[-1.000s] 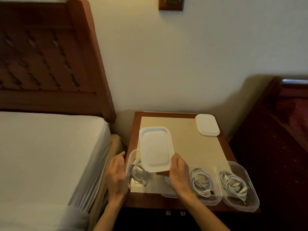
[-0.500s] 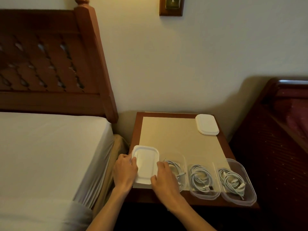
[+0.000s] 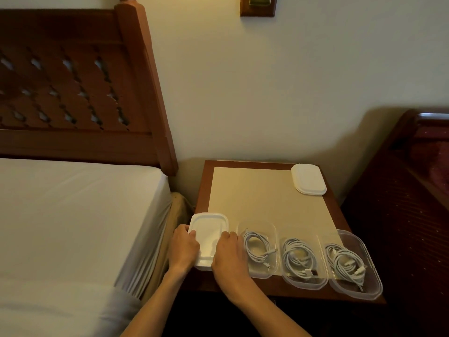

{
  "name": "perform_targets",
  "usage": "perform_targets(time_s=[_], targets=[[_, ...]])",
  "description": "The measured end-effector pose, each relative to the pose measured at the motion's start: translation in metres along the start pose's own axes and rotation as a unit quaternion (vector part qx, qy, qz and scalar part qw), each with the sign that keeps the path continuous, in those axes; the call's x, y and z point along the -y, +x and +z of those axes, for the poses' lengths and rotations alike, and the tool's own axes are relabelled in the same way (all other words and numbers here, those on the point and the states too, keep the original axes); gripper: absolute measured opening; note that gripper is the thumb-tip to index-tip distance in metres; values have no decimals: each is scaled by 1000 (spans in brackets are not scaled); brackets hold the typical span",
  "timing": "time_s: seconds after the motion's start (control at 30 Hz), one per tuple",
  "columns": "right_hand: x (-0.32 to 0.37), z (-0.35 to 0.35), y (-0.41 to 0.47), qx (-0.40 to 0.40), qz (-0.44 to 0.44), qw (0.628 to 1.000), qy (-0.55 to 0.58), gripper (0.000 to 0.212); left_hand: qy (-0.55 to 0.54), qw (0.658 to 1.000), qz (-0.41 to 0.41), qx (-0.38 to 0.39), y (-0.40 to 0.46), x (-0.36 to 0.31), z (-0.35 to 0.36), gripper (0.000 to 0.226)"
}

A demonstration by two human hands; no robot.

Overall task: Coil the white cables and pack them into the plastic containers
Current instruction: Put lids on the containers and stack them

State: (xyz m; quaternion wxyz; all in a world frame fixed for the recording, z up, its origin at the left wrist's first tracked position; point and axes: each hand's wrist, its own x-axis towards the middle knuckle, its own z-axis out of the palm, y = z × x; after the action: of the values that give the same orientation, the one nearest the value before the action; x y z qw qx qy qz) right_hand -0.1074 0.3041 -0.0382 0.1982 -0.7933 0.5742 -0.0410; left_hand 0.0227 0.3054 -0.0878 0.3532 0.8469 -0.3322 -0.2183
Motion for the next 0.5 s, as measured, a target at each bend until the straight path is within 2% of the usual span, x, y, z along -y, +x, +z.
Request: perform_targets(time_s=[0.17,0.3,0.4,0.5], targets=[[4,5,4,7,-10,1000,3,57,2,999,7,36,11,1,-6,11],[11,13,15,34,2,999,37,68,55,997,10,54,17,5,-2,16],[12,15,21,44,9,997,60,83,57,997,16,47,18,12,2,17],[8,17,21,57,8,996,64,95,26,999,42,5,15,16,5,23]])
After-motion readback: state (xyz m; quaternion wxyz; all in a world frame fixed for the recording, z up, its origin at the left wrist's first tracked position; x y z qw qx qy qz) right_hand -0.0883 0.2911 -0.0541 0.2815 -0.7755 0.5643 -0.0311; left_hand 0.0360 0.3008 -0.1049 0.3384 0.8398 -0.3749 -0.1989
